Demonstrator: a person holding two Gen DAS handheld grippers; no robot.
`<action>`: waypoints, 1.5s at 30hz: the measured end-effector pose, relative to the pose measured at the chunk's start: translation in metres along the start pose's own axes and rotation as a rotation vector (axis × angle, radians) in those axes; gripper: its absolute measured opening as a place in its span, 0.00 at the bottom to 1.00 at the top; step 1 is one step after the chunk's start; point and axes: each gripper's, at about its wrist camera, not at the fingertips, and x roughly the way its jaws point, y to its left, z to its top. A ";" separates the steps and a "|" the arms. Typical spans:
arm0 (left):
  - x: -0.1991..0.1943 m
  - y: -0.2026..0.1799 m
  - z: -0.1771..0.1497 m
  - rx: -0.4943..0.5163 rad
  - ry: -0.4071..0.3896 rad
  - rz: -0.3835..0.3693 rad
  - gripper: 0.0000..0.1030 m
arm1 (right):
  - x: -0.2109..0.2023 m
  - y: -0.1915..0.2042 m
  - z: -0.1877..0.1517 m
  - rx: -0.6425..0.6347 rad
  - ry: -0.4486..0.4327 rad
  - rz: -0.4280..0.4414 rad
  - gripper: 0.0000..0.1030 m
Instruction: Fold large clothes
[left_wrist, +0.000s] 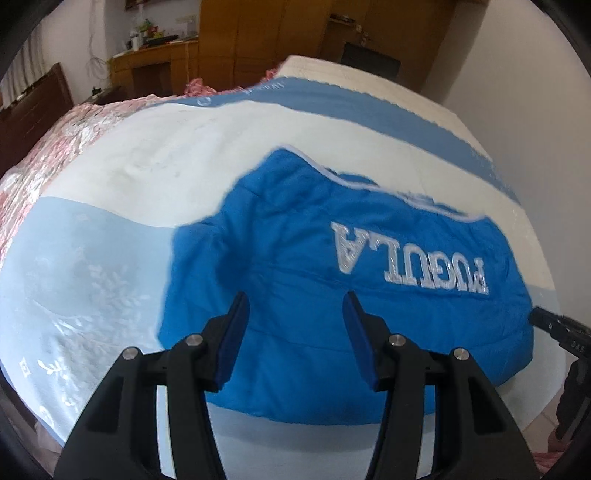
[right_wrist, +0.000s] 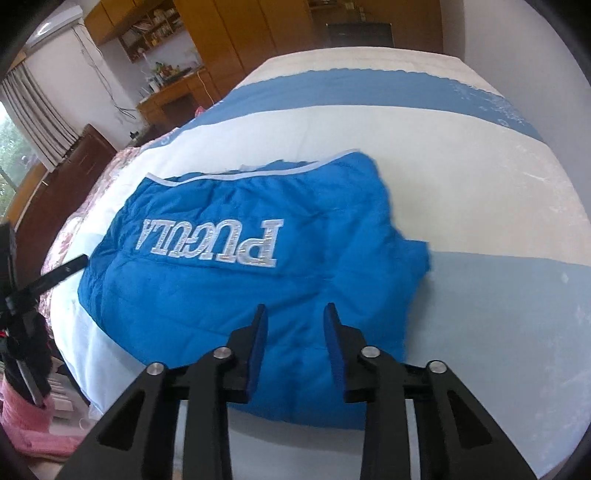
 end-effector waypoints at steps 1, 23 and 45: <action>0.004 -0.002 -0.003 0.009 0.008 0.002 0.50 | 0.006 0.002 -0.002 -0.008 0.006 -0.027 0.26; 0.052 0.004 -0.029 0.049 0.105 0.013 0.52 | 0.057 -0.006 -0.030 0.035 0.080 -0.018 0.23; 0.015 0.094 -0.068 -0.492 0.120 -0.115 0.65 | 0.057 -0.008 -0.020 0.042 0.138 0.013 0.23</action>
